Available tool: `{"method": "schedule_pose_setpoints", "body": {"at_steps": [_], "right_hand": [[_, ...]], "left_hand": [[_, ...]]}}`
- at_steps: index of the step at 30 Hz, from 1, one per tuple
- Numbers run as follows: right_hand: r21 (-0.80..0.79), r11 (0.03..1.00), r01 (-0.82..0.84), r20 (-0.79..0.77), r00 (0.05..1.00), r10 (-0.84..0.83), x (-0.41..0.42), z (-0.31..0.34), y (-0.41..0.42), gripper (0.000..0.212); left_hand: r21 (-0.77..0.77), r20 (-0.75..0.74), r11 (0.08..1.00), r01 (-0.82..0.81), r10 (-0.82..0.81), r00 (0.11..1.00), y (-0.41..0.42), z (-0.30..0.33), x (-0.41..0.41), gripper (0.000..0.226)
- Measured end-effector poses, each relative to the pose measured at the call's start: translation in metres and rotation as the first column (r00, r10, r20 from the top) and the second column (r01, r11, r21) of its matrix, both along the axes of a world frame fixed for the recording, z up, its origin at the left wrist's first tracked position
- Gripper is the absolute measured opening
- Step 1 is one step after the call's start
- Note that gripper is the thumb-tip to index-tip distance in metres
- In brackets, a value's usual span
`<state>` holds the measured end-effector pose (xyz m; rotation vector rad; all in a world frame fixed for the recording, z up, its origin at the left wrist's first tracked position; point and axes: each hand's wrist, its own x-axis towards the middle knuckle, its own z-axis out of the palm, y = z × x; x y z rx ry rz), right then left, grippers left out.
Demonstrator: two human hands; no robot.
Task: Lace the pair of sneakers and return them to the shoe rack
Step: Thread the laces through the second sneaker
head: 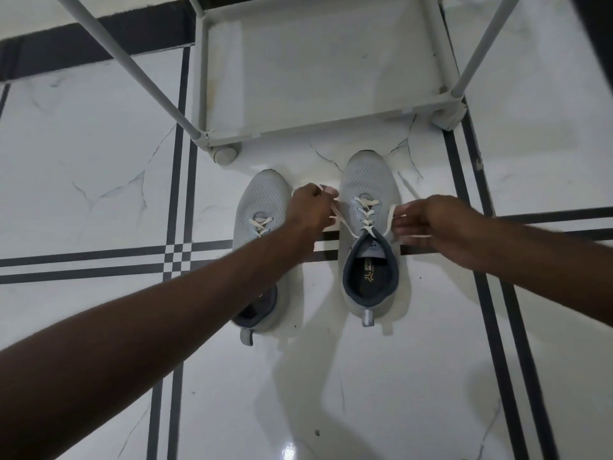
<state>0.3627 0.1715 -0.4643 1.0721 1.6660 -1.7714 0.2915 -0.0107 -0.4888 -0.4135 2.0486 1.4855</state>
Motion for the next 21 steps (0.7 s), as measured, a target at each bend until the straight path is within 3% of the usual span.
{"method": "schedule_pose_setpoints", "body": {"at_steps": [3,6,9,12,15,18,21], "right_hand": [[-0.152,0.988,-0.017,-0.073,0.997,0.006,-0.018,0.014,0.006,0.022],[-0.130,0.991,-0.022,-0.201,0.980,-0.005,-0.030,0.023,0.005,0.019],[-0.078,0.995,-0.057,-0.322,0.946,0.029,-0.041,0.029,0.004,0.021],[-0.006,0.988,-0.157,-0.420,0.897,0.140,-0.048,0.034,0.004,0.022],[0.043,0.975,-0.216,-0.443,0.871,0.212,-0.052,0.030,0.006,0.021],[0.087,0.951,-0.298,-0.381,0.872,0.308,-0.050,0.020,0.009,0.013],[0.263,0.858,-0.441,-0.281,0.816,0.506,-0.040,0.013,0.011,0.019]], "left_hand": [[0.213,0.046,0.977,0.016,-0.026,0.999,0.010,0.026,-0.005,0.023],[0.071,-0.037,0.955,0.288,-0.286,0.957,0.019,0.033,-0.003,0.029],[-0.055,-0.006,0.818,0.572,-0.573,0.819,0.025,0.033,0.001,0.028],[-0.063,-0.002,0.693,0.718,-0.720,0.694,0.031,0.035,0.005,0.027],[-0.026,-0.014,0.675,0.738,-0.738,0.675,0.034,0.039,0.006,0.024],[0.013,-0.030,0.748,0.663,-0.663,0.748,0.030,0.043,0.002,0.036],[0.018,-0.052,0.792,0.610,-0.609,0.792,0.020,0.044,-0.005,0.048]]}}
